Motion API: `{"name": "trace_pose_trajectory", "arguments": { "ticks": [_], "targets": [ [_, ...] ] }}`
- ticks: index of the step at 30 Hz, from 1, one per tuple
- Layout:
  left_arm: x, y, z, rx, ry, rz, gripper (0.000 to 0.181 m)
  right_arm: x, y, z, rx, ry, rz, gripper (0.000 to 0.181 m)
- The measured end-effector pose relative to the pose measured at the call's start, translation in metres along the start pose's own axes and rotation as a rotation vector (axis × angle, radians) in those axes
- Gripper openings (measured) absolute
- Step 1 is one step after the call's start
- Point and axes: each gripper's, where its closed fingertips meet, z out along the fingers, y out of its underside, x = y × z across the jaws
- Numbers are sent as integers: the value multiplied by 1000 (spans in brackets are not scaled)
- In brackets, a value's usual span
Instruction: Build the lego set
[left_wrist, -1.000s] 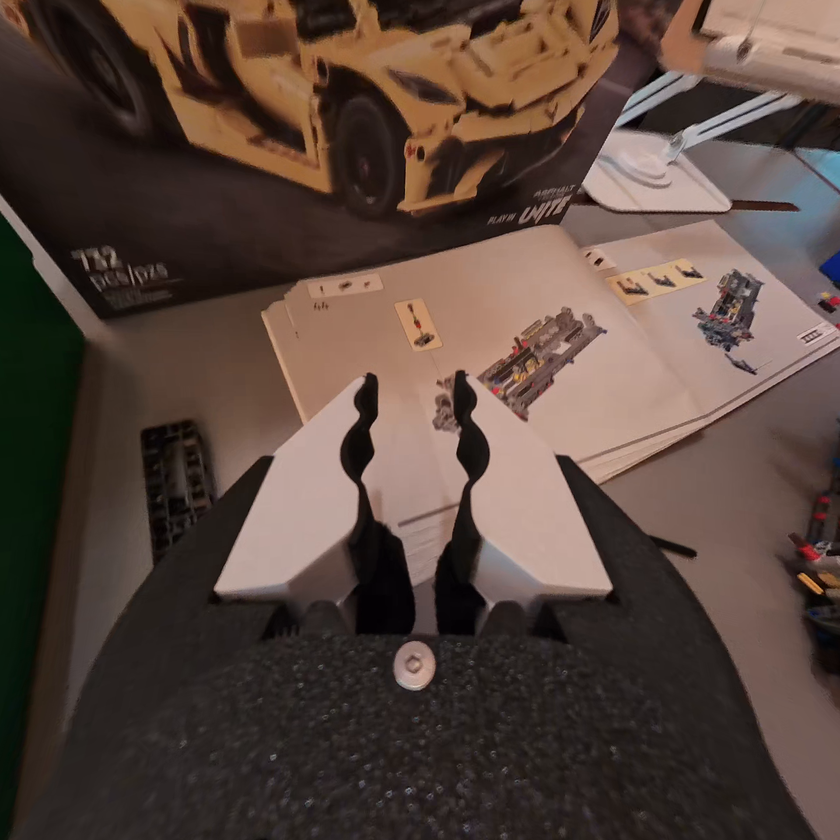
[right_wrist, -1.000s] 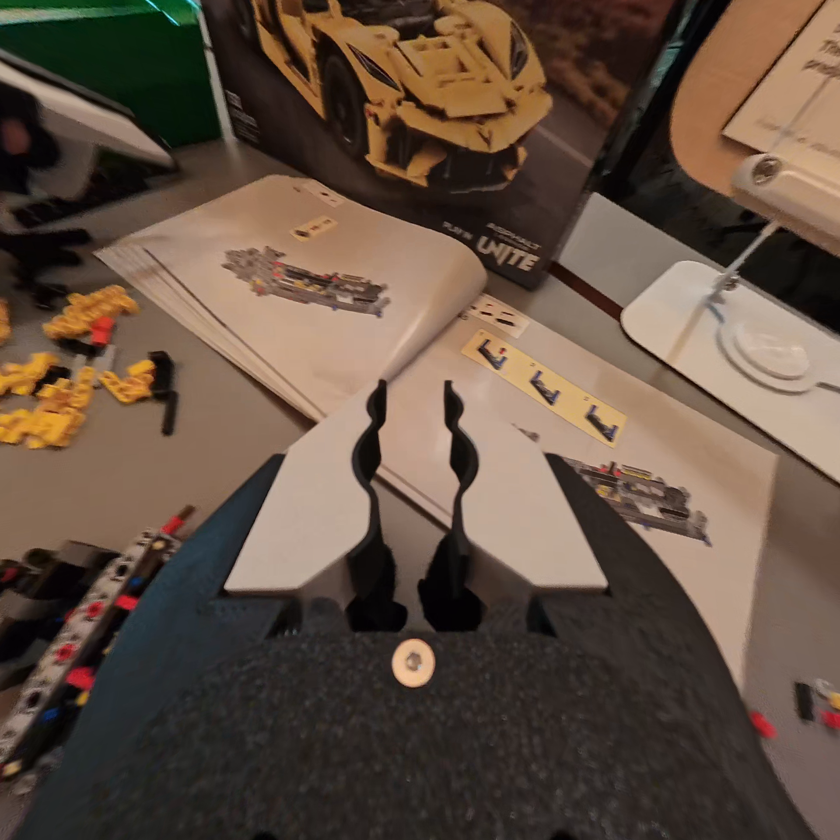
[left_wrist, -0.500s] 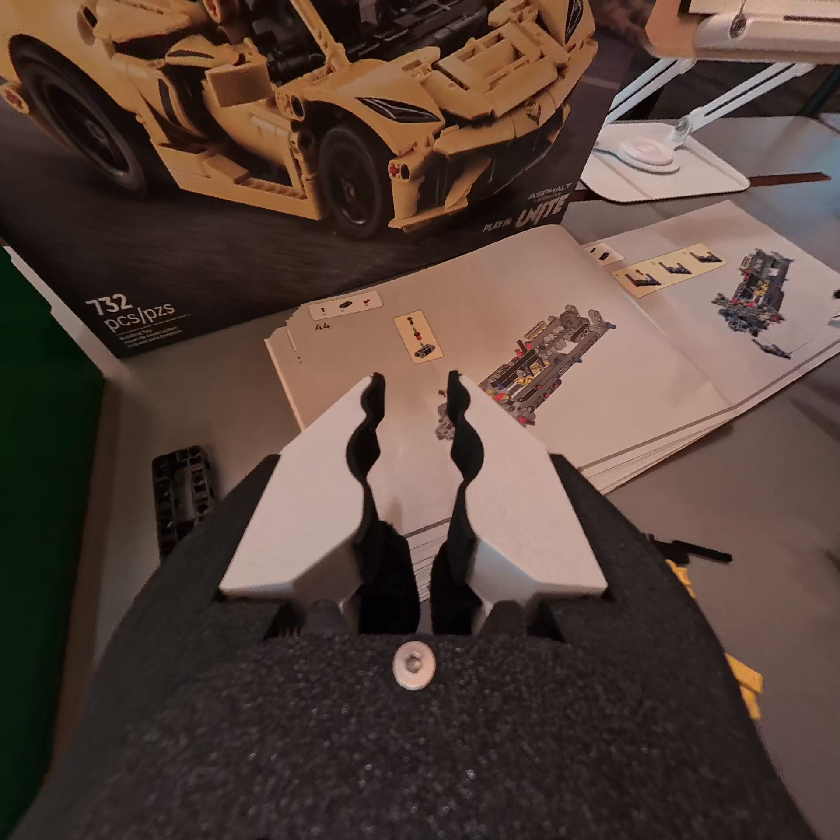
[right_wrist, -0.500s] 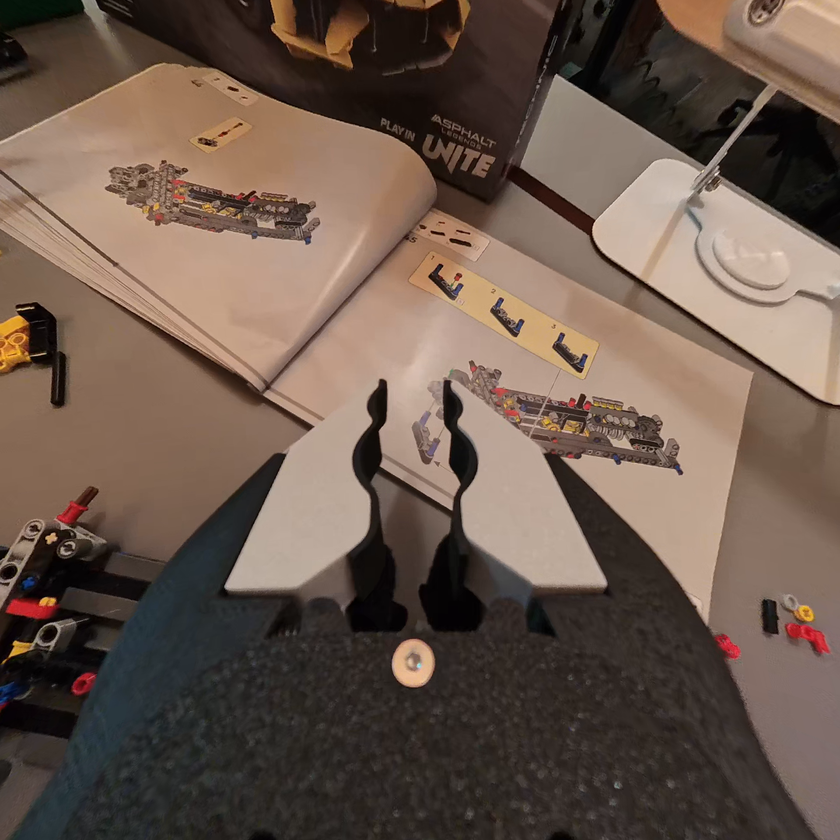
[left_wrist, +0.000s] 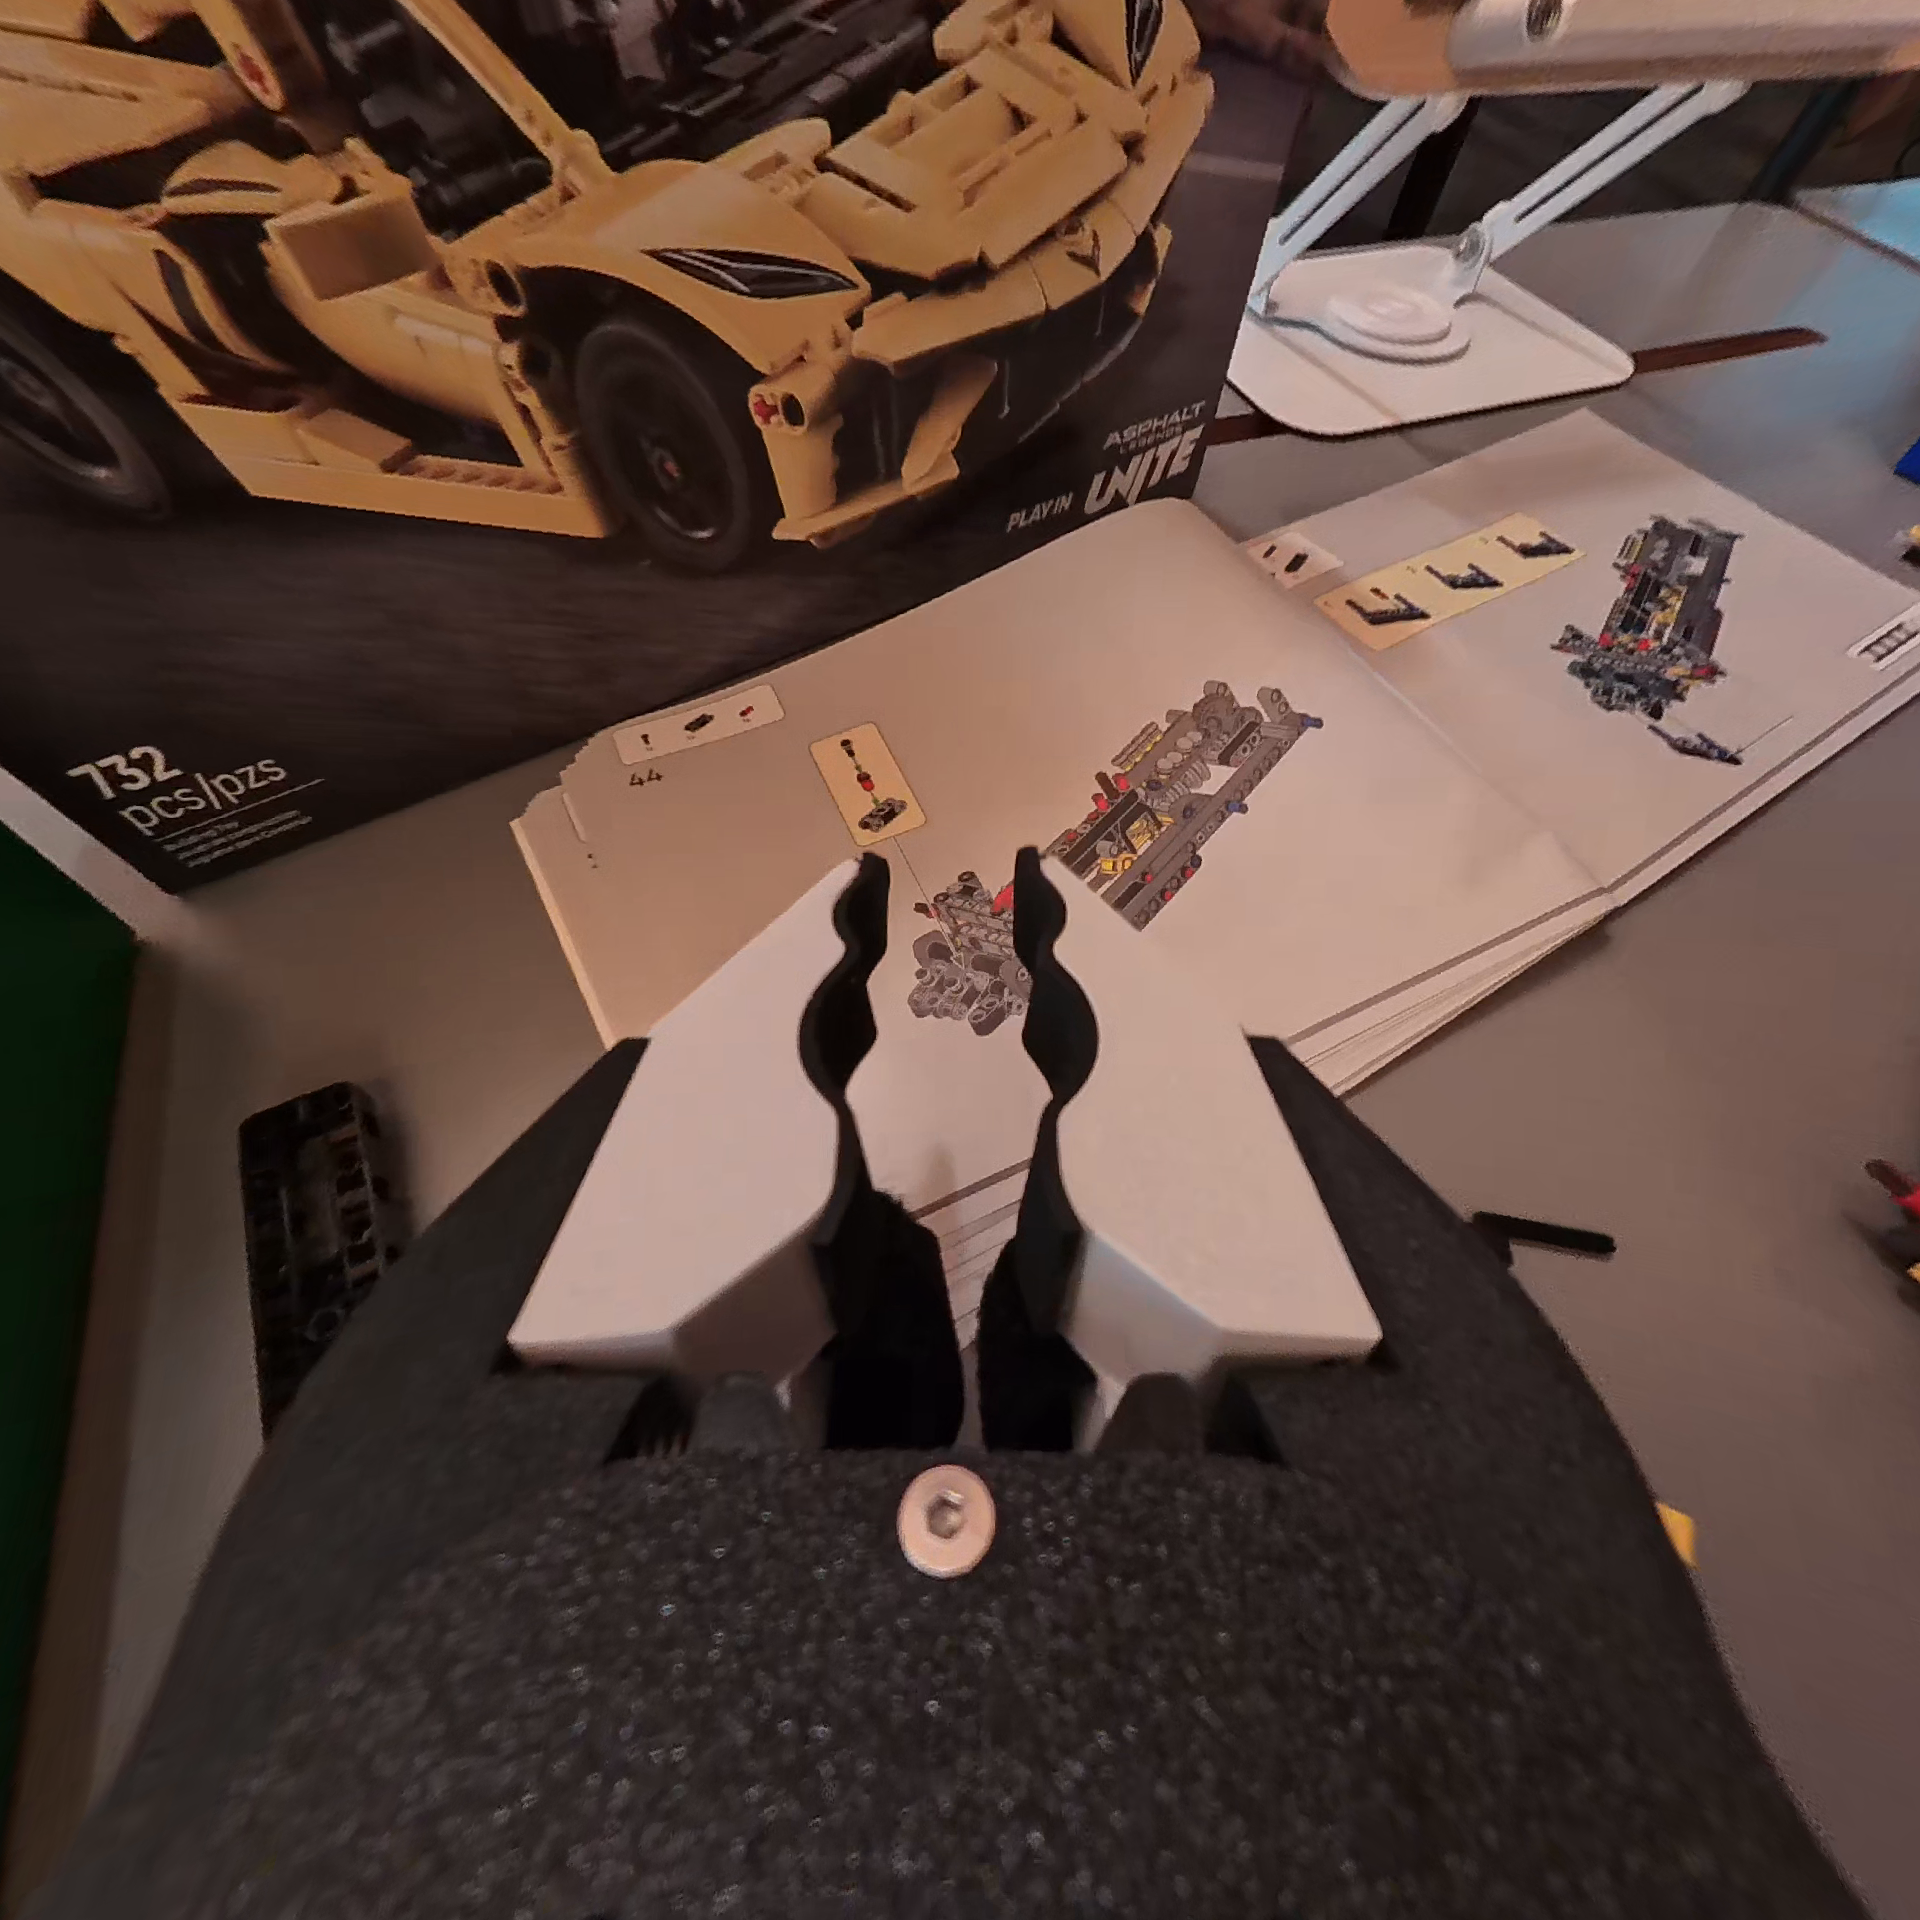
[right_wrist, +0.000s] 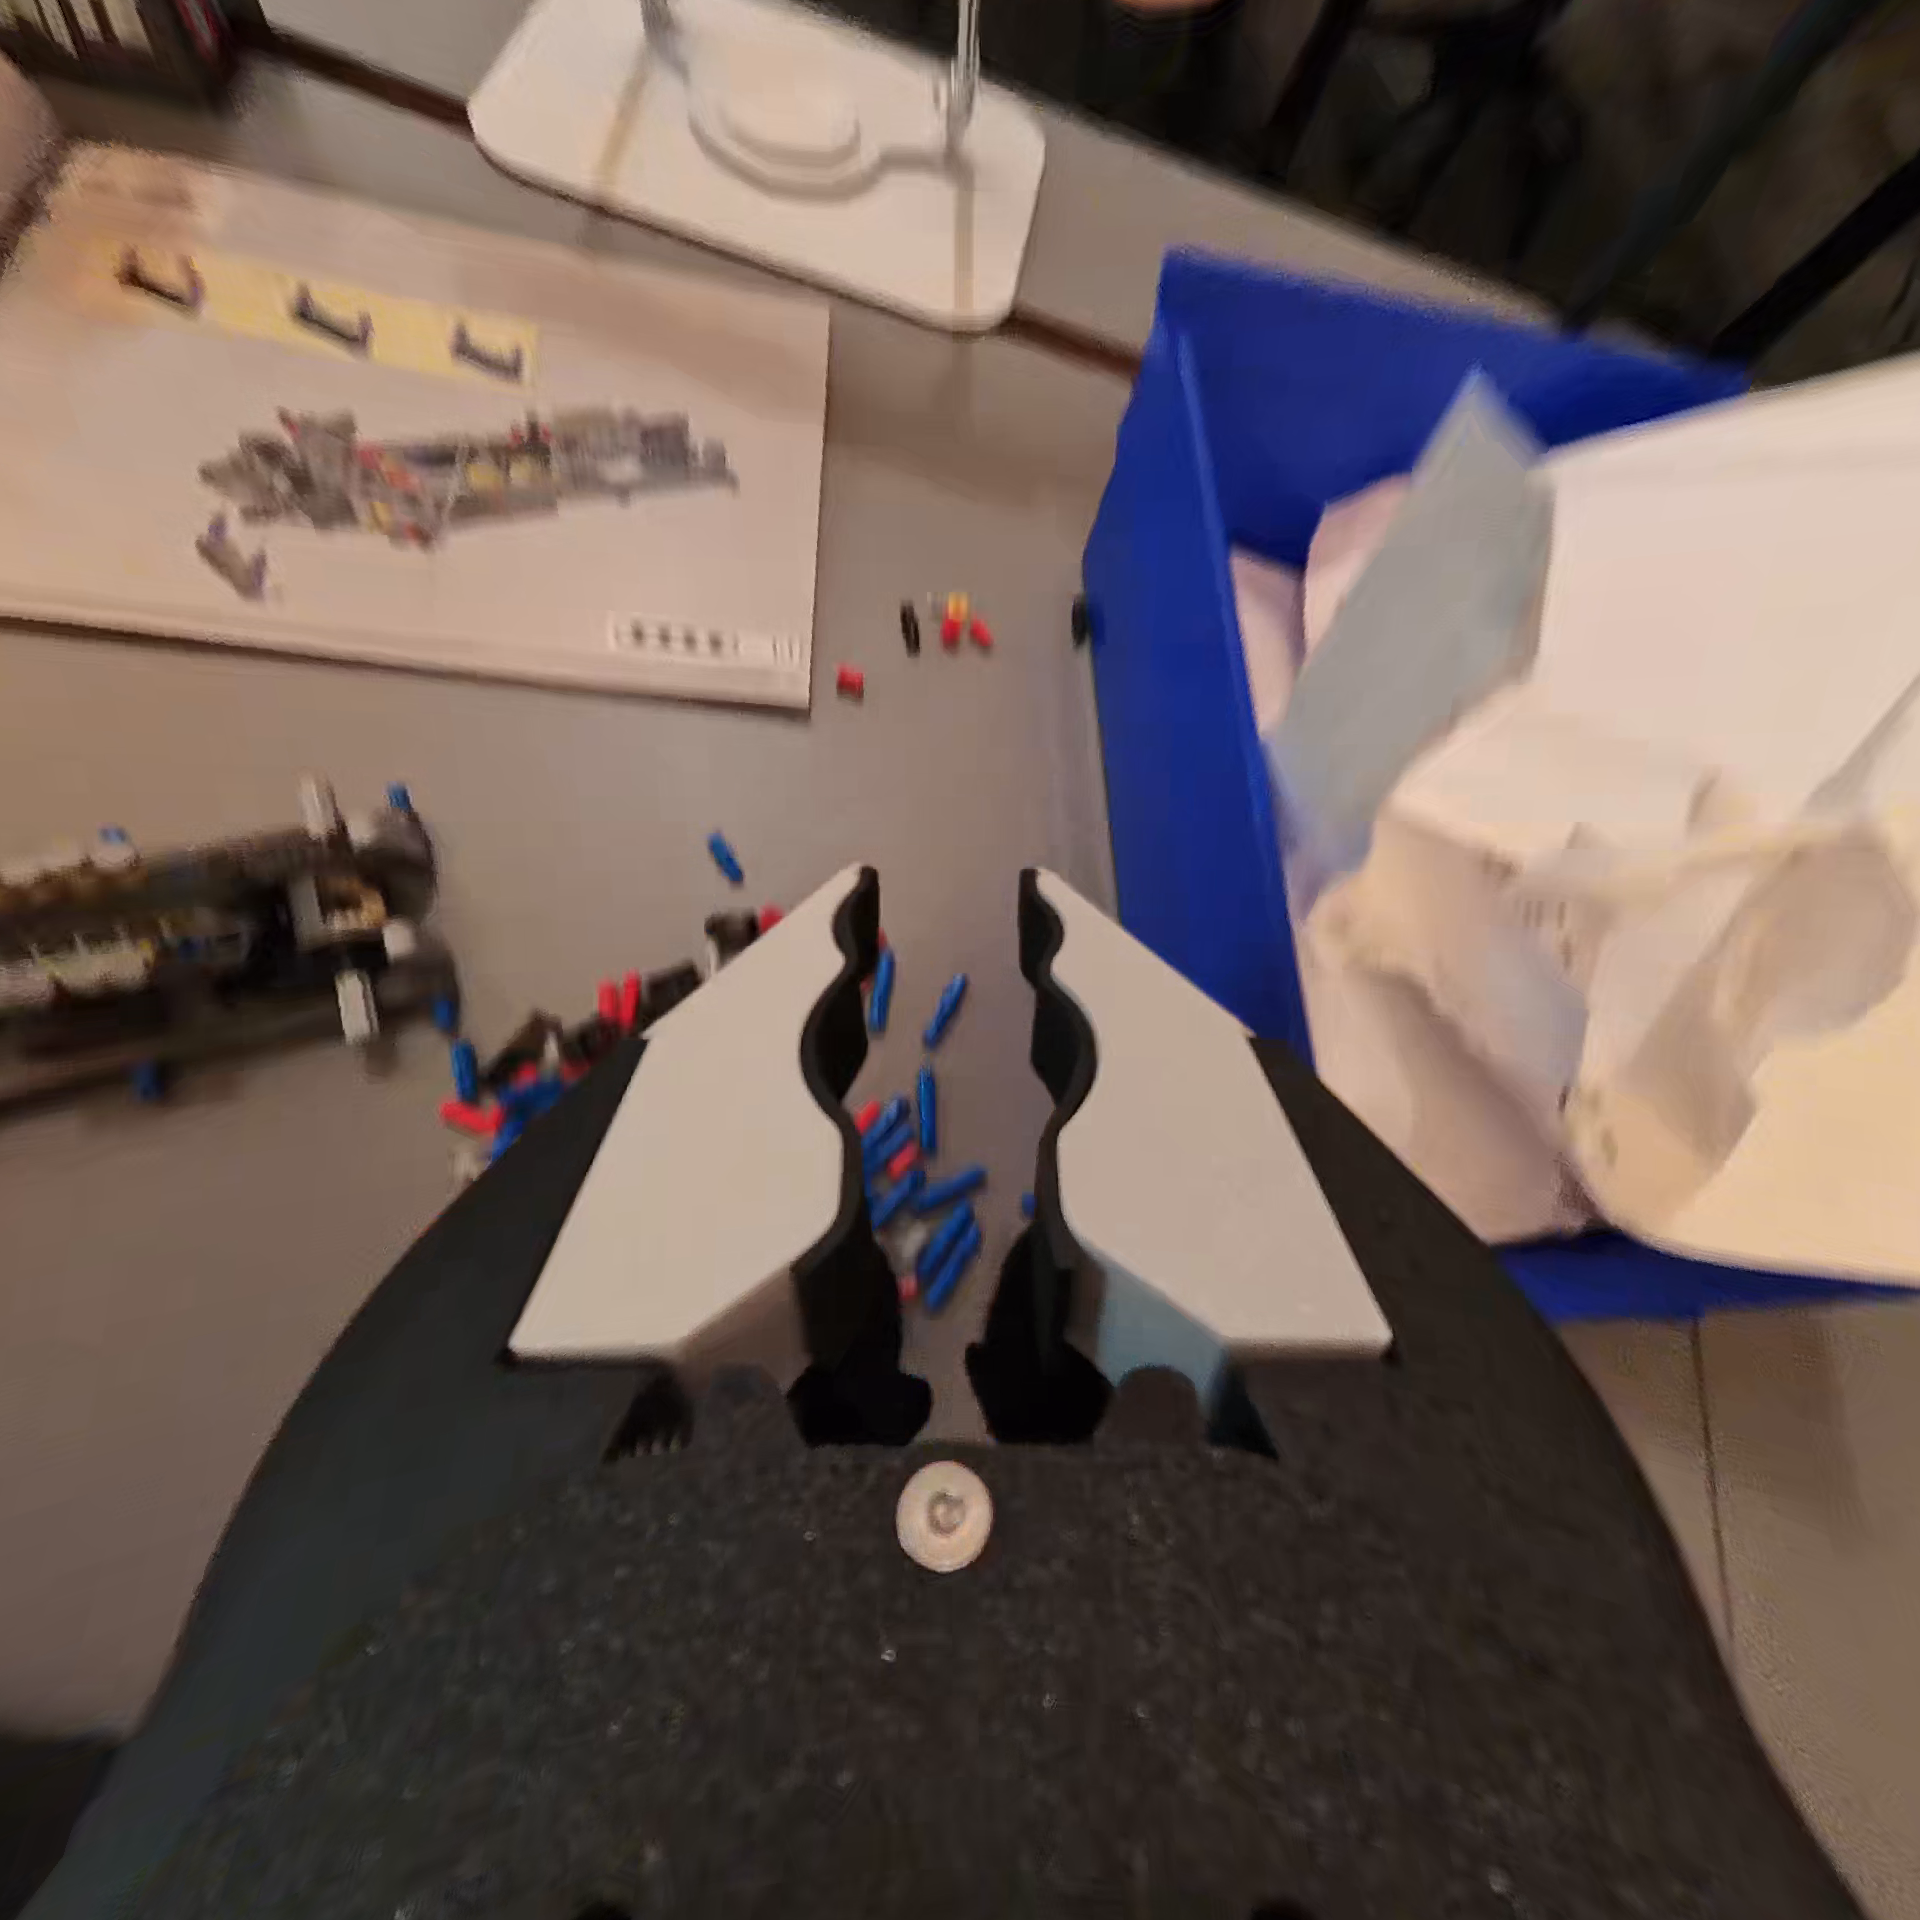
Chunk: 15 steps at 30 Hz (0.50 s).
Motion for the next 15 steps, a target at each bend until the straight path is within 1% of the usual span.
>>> {"name": "trace_pose_trajectory", "arguments": {
  "ticks": [2, 3, 5, 7, 12, 14, 15],
  "targets": [
    [2, 1, 3, -9, -8, 30, 22, 4, 34, -3, -69, 6, 17, 26],
    [3, 2, 4, -11, -14, 46, 22, 1, 46, -4, -94, -10, 23, 26],
    [3, 1, 5, -8, -29, 75, 22, -12, 62, -3, -112, -59, 32, 26],
    [1, 0, 7, -6, -46, 96, 21, -22, 70, -1, -107, -95, 49, 26],
    [-7, -7, 8, 10, -101, 140, 21, -77, 71, 3, -130, -331, 121, 29],
    [-9, -7, 8, 7, -114, 147, 21, -83, 72, 3, -123, -319, 91, 26],
    [-10, -6, 9, 3, -116, 145, 21, -80, 77, 3, -134, -291, 67, 24]
  ]
}}
